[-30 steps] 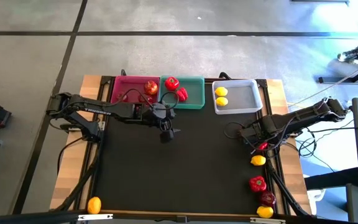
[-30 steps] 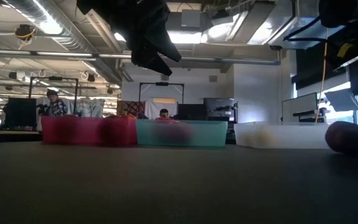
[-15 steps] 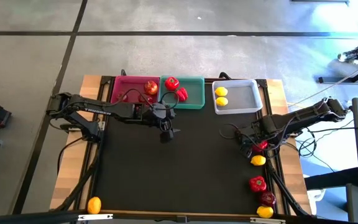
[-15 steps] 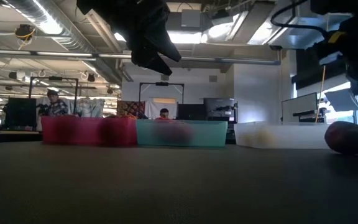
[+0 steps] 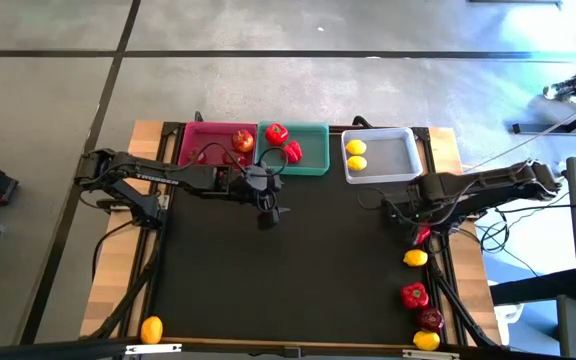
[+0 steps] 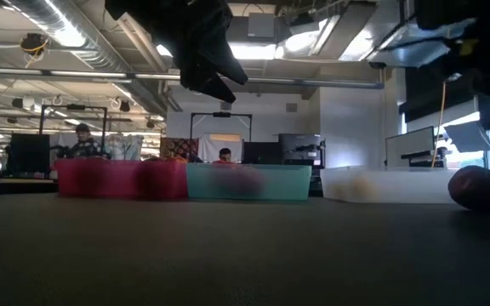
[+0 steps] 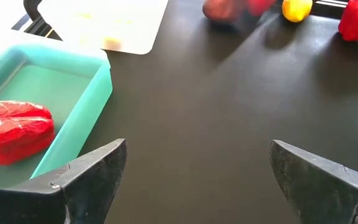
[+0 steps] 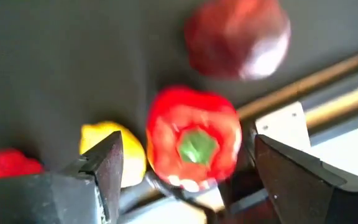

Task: Sort produce into baskets
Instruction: Put the red bell pepper into the green bin

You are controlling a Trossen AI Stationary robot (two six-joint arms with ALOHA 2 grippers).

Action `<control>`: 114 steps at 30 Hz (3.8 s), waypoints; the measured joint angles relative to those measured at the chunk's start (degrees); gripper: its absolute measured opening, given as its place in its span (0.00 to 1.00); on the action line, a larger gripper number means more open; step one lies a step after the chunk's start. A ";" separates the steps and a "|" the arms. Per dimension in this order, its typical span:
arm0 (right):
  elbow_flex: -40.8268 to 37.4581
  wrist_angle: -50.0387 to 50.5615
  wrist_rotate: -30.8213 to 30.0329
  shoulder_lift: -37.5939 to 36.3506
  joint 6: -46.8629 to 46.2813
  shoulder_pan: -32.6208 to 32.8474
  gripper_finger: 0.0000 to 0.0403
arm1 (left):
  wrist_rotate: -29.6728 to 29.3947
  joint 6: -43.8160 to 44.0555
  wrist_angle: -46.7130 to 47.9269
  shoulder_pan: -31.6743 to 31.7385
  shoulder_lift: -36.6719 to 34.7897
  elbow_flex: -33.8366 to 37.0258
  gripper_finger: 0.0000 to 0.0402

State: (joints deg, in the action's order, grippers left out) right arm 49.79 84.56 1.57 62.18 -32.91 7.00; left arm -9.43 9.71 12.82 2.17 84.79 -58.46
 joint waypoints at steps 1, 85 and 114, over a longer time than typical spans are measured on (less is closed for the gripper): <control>-0.26 1.32 0.46 0.04 0.26 -0.02 0.73 | 0.00 0.05 0.00 0.00 0.00 0.00 0.97; 6.72 5.28 -0.99 25.15 10.62 0.16 0.55 | 0.02 -1.19 -0.17 -0.05 0.02 -0.02 0.97; 15.26 -33.21 -11.58 29.00 17.12 0.09 0.55 | 0.04 1.79 -22.81 -2.32 17.66 -0.07 0.97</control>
State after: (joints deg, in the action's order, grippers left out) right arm 65.04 51.35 -10.01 91.18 -15.79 7.09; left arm -9.39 11.50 -10.00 -0.14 102.46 -58.52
